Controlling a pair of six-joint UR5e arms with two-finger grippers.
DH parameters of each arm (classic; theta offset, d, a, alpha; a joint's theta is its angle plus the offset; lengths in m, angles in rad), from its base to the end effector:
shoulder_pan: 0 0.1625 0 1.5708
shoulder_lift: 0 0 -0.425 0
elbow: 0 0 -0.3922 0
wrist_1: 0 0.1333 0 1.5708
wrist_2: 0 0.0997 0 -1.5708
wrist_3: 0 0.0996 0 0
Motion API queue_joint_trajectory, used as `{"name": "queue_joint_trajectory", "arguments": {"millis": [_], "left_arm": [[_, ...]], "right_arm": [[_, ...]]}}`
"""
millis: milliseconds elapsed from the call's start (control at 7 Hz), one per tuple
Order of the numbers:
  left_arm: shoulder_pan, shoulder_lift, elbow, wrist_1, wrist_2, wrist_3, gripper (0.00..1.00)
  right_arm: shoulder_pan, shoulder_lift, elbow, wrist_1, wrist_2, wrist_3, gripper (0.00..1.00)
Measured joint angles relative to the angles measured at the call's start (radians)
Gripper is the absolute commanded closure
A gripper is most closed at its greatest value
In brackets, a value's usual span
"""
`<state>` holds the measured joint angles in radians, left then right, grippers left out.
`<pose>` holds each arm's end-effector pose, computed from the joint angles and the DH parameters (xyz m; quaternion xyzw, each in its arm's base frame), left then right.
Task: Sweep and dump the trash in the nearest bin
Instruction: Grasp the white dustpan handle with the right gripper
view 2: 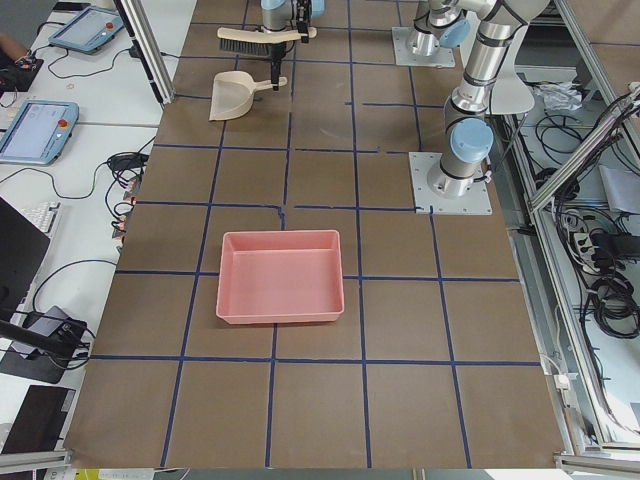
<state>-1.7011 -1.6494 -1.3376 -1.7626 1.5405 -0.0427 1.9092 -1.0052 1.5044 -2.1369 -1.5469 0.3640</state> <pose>-0.2023 -0.4947 0.5434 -0.0435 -0.9988 -0.0198 0.0135 0.3531 -0.5947 0.2409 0.0124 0.9993 -0.0273 0.0227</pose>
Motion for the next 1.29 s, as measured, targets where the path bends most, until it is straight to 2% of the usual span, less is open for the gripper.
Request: {"name": "queue_joint_trajectory", "arguments": {"millis": [429, 571, 714, 1286], "left_arm": [[-0.001, 0.003, -0.008, 0.002, -0.002, 0.003, 1.0], [-0.002, 0.003, -0.01, 0.002, -0.005, 0.003, 1.0], [-0.002, 0.003, -0.012, 0.003, -0.008, 0.003, 1.0], [-0.002, 0.003, -0.014, 0.003, -0.011, 0.003, 1.0]], "right_arm": [[0.001, 0.005, 0.003, 0.002, 0.004, 0.002, 0.74], [0.0, 0.005, 0.002, 0.002, 0.004, 0.0, 0.86], [0.0, 0.005, 0.0, 0.004, 0.005, 0.0, 0.92], [-0.007, -0.011, -0.006, 0.02, 0.002, -0.01, 1.0]]}}
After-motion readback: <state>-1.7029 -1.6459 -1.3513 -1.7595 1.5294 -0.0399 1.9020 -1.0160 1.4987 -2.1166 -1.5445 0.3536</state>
